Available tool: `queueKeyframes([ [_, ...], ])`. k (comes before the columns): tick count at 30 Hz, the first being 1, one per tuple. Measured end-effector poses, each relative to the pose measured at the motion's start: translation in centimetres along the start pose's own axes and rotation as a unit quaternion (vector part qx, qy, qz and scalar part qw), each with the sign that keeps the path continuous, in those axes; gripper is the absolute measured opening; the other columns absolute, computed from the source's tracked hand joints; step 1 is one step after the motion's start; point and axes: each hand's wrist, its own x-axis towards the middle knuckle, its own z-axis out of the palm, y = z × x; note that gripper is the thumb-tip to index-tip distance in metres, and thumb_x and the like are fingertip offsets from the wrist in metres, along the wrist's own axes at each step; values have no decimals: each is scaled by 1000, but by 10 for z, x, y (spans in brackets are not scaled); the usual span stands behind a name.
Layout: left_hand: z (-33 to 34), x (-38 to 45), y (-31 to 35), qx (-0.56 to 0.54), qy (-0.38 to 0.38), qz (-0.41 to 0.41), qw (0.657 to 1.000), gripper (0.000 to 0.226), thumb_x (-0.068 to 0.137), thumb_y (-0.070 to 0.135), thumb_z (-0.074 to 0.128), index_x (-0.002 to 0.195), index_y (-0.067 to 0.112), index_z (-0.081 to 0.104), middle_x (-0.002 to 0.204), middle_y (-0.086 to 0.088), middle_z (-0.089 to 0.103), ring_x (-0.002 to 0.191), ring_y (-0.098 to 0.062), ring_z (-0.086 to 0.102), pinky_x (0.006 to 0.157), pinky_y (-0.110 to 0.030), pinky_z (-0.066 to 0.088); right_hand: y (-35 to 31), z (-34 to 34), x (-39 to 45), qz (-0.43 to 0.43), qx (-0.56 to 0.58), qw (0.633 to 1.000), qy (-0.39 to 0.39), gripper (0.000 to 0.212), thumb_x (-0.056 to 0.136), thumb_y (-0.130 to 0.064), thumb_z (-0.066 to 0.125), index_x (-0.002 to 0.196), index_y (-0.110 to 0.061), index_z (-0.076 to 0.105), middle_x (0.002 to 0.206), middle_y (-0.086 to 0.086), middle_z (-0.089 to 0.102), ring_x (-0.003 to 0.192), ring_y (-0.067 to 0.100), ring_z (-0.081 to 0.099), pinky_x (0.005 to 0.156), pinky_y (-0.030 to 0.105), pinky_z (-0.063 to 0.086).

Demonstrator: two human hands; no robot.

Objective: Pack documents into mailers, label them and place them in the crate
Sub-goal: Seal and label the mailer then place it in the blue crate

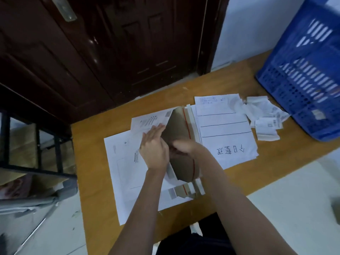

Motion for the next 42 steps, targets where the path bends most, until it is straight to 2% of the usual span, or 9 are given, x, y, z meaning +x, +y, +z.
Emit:
queueKeyframes([
  [4, 10, 2, 18, 11, -19, 4, 1000, 35, 79, -7, 66, 106, 13, 73, 110, -8, 71, 99, -28, 69, 74, -52, 58, 13, -67, -28, -85, 289, 952, -62, 27, 94, -35, 53, 108, -16, 67, 70, -2, 52, 44, 4, 38, 48, 14, 44],
  [6, 19, 4, 27, 18, -11, 11, 1000, 36, 78, -6, 68, 107, 14, 73, 110, -8, 70, 99, -27, 69, 73, -51, 59, 32, -98, -32, -111, 448, 886, 48, 20, 91, -29, 59, 100, -13, 68, 81, 1, 56, 44, 5, 40, 47, 14, 43],
  [8, 31, 1, 44, 21, -18, 26, 999, 37, 75, -8, 70, 105, 13, 73, 109, -8, 71, 96, -27, 70, 70, -50, 59, 51, -123, -31, -114, 483, 845, 200, 9, 93, -17, 58, 95, -10, 65, 94, 7, 58, 52, 11, 45, 53, 17, 48],
  [12, 62, 1, 82, 21, -31, 31, 999, 40, 72, -9, 73, 105, 13, 73, 108, -8, 71, 96, -28, 70, 71, -51, 59, 81, -166, -18, -88, 289, 877, 374, 16, 86, -11, 65, 102, -10, 62, 103, 10, 63, 85, 25, 62, 71, 25, 51],
  [15, 83, 2, 98, 37, -23, 21, 999, 39, 73, -7, 72, 107, 13, 73, 110, -8, 71, 99, -28, 69, 73, -53, 58, 97, -190, -6, -6, 64, 874, 482, 29, 82, -21, 70, 108, -12, 61, 117, 10, 55, 107, 28, 56, 77, 34, 47],
  [20, 103, 2, 110, 55, 0, 12, 998, 38, 75, -9, 69, 107, 11, 73, 109, -11, 70, 100, -31, 68, 73, -55, 58, 117, -212, -2, 130, -186, 829, 511, 72, 77, -47, 72, 126, -5, 40, 129, 14, 39, 120, 32, 38, 96, 41, 37],
  [30, 111, 6, 113, 74, -4, -1, 997, 32, 81, -5, 63, 107, 12, 72, 110, -10, 71, 99, -31, 68, 75, -56, 57, 115, -225, 1, 102, -240, 844, 468, 49, 77, -10, 59, 121, -7, 39, 116, 9, 51, 109, 29, 53, 94, 40, 35],
  [35, 107, 8, 115, 76, -6, 2, 997, 33, 79, -7, 65, 105, 11, 73, 108, -11, 71, 98, -32, 68, 76, -57, 56, 104, -222, -3, 109, -246, 866, 421, 41, 84, -10, 55, 123, -8, 44, 122, 10, 45, 95, 33, 58, 66, 35, 44],
  [42, 101, 10, 111, 81, -13, 2, 997, 35, 79, -9, 65, 104, 13, 74, 107, -10, 71, 99, -30, 68, 77, -55, 57, 89, -224, -12, 82, -237, 872, 419, 33, 80, -16, 53, 114, -15, 50, 88, 7, 62, 74, 28, 53, 65, 30, 42],
])
